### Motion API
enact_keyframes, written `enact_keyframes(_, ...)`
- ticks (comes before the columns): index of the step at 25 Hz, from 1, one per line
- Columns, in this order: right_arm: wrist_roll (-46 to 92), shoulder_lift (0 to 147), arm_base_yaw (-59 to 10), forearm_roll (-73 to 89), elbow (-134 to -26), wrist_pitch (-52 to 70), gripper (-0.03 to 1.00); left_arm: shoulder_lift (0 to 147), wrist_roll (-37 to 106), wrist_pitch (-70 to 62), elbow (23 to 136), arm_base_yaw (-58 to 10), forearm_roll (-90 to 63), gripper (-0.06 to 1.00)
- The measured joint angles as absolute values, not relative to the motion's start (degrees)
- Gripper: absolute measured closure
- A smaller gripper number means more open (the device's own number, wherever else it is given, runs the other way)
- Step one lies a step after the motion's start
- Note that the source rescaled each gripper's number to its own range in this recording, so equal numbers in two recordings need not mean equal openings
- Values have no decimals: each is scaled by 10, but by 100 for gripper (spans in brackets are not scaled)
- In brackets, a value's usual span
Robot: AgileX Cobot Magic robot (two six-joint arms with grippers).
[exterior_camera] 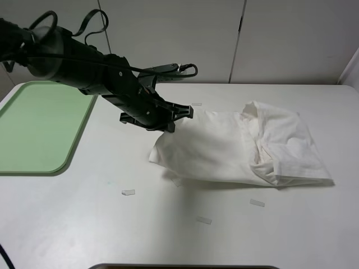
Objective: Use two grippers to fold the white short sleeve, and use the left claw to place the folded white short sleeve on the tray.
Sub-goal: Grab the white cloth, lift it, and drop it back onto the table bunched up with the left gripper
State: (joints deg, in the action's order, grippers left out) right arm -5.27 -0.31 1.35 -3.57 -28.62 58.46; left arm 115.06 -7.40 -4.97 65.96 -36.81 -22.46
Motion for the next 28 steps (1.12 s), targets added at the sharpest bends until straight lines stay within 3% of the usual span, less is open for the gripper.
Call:
enact_keyframes(12, -53, -3, 13, -36, -286, 585, -3, 1077, 3, -207, 660, -320, -183, 93)
enact_keyframes(28, -53, -3, 13, -36, -286, 585, -3, 886, 7, -454, 660, -226, 72, 93)
